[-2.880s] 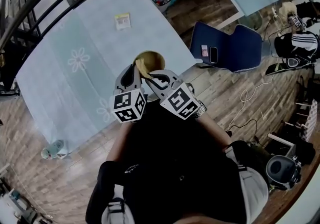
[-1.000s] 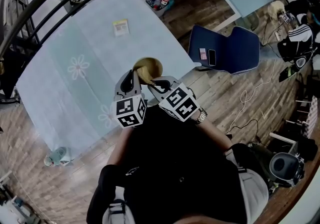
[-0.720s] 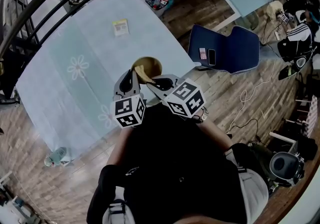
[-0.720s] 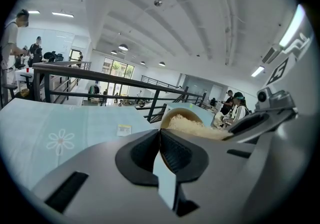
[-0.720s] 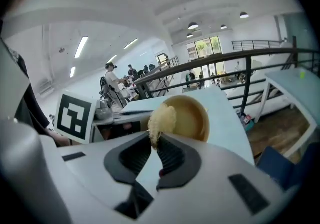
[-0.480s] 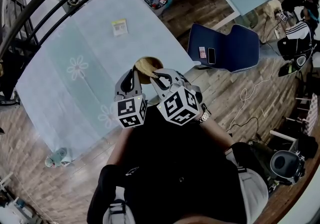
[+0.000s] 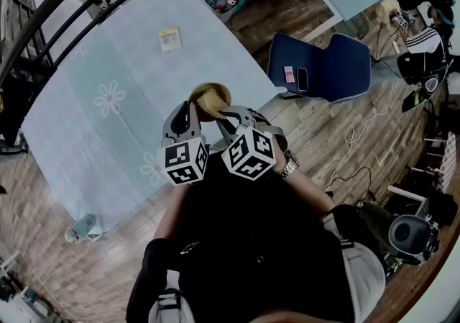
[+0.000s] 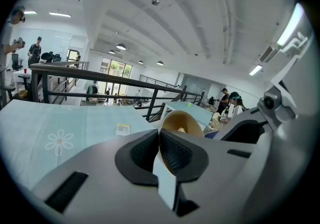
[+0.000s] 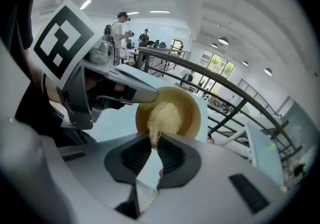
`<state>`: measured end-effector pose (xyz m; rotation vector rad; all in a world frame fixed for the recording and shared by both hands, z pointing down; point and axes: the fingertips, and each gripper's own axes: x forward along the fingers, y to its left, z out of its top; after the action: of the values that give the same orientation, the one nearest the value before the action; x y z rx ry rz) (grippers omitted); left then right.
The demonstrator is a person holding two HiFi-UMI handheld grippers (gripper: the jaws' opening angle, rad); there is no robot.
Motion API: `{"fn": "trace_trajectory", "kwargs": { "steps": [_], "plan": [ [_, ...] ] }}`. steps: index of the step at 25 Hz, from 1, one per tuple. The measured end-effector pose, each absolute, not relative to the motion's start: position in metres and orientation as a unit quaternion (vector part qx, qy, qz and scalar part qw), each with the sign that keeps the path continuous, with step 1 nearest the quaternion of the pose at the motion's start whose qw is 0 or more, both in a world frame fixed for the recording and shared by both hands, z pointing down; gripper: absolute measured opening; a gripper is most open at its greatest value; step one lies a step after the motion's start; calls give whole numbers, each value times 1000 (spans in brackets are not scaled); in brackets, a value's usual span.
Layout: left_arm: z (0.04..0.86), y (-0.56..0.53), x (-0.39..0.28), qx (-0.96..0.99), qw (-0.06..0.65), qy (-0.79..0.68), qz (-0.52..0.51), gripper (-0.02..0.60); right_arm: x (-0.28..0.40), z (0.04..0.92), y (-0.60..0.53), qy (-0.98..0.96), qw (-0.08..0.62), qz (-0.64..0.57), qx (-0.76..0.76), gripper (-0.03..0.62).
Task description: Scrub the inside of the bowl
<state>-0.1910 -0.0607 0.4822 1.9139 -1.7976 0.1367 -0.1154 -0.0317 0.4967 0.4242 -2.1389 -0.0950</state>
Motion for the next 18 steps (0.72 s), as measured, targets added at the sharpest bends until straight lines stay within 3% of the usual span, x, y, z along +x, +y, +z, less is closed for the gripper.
{"fn": "trace_trajectory", "kwargs": {
  "steps": [3, 10, 13, 18],
  "plan": [
    [482, -61, -192, 699, 261, -664, 38, 25, -123, 498, -22, -894, 414, 63, 161, 44],
    [483, -59, -195, 695, 272, -665, 21, 25, -133, 473, -26, -907, 213, 333, 148, 44],
    [484, -61, -193, 698, 271, -663, 25, 25, -121, 466, -48, -902, 184, 336, 199, 44],
    [481, -62, -190, 703, 264, -659, 34, 25, -116, 467, -58, -916, 227, 227, 240, 44]
  ]
}}
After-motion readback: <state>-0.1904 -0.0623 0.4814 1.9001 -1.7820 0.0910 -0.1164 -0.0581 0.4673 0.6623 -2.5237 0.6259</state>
